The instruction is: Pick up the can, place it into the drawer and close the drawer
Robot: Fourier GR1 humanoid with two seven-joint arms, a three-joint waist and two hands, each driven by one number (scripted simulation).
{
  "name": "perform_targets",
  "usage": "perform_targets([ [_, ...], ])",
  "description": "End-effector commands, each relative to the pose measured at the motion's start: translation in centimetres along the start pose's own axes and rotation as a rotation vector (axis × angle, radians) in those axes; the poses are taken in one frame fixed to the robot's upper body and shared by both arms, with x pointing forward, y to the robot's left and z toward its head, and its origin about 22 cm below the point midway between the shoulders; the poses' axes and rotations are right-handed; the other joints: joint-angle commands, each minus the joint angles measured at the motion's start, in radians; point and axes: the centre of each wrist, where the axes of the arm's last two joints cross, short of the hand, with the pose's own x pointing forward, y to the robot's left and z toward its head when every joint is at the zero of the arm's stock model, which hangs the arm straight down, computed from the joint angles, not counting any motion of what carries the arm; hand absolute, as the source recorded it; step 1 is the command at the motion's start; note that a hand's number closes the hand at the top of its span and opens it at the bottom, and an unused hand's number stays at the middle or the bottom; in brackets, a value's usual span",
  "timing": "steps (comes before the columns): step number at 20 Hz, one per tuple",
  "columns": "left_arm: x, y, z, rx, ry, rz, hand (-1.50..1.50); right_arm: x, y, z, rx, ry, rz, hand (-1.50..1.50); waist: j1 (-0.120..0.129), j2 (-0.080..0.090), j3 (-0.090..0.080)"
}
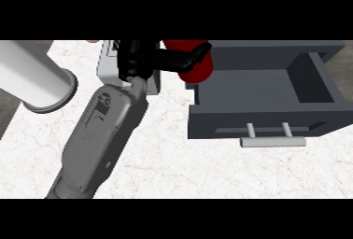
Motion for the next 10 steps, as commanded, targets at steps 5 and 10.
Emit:
perform_targets([
  [5, -0.8, -3.1, -2.3, 0.005, 0.004, -0.032, 1.50, -1.3, 0.4, -1.3, 0.009, -0.006, -0.009, -1.50, -0.008, 0.004, 0.000],
  [10, 1.6, -5.4, -3.9, -0.014, -0.006, -0.029, 1.50, 0.4, -0.1, -0.6, 0.003, -0.005, 0.006, -1.50, -0.011, 0.002, 0.000],
])
